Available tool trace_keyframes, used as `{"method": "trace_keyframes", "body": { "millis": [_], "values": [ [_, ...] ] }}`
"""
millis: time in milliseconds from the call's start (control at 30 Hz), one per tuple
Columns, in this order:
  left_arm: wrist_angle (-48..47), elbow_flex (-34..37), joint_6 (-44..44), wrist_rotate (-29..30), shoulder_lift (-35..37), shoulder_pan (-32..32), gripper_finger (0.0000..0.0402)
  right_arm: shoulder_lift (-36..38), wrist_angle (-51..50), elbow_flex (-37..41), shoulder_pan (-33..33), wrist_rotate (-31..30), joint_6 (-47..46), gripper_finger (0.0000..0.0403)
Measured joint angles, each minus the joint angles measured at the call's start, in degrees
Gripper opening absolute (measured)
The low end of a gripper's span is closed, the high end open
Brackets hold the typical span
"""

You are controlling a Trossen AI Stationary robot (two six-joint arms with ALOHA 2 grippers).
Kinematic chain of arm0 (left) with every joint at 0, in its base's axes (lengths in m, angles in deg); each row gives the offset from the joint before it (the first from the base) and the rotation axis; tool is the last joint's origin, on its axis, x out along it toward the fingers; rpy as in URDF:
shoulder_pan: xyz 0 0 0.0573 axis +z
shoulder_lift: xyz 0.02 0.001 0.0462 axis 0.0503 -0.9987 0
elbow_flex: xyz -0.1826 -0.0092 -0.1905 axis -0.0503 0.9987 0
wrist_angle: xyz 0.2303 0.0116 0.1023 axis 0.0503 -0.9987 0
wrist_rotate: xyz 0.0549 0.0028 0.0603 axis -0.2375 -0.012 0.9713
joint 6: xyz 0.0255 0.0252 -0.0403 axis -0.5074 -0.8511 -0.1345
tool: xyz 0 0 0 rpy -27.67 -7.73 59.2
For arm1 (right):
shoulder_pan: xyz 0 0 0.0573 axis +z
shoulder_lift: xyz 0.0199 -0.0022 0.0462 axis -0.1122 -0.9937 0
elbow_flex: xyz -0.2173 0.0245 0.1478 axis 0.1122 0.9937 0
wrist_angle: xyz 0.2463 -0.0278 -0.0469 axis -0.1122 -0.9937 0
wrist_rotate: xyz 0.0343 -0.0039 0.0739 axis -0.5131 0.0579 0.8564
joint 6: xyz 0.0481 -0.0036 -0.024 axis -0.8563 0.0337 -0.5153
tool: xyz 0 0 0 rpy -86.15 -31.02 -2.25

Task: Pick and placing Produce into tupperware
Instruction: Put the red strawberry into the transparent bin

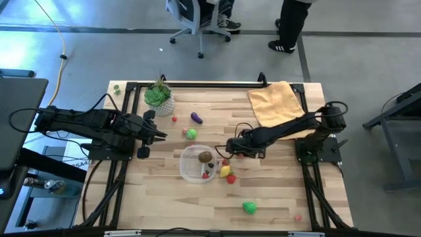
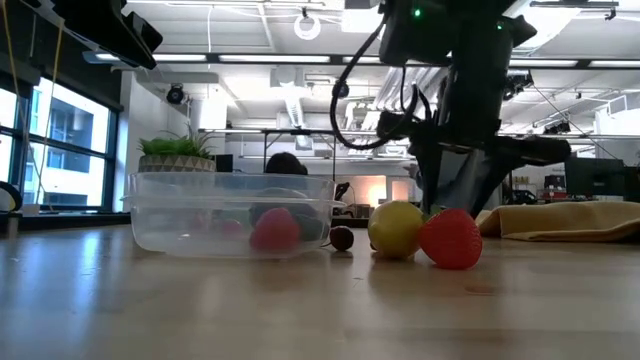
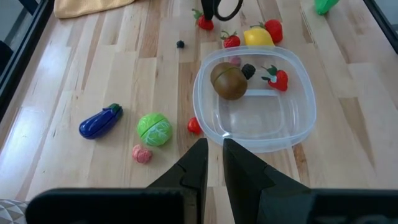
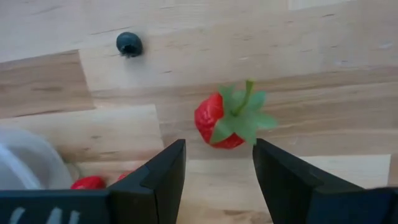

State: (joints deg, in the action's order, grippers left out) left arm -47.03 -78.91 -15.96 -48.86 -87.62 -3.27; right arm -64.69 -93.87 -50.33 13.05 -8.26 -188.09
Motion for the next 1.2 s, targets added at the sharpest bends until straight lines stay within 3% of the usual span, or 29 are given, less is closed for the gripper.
{"method": "trace_keyframes", "body": {
  "millis": [867,1200],
  "values": [
    [0.0,0.0,0.0,0.01,0.0,0.0,0.004,-4.48,3.77,-0.04,-2.6,1.17,2.48,0.0179],
    [0.0,0.0,0.0,0.0,0.0,0.0,0.004,-4.48,3.92,-0.04,-2.47,1.22,2.54,0.0147]
  ]
}}
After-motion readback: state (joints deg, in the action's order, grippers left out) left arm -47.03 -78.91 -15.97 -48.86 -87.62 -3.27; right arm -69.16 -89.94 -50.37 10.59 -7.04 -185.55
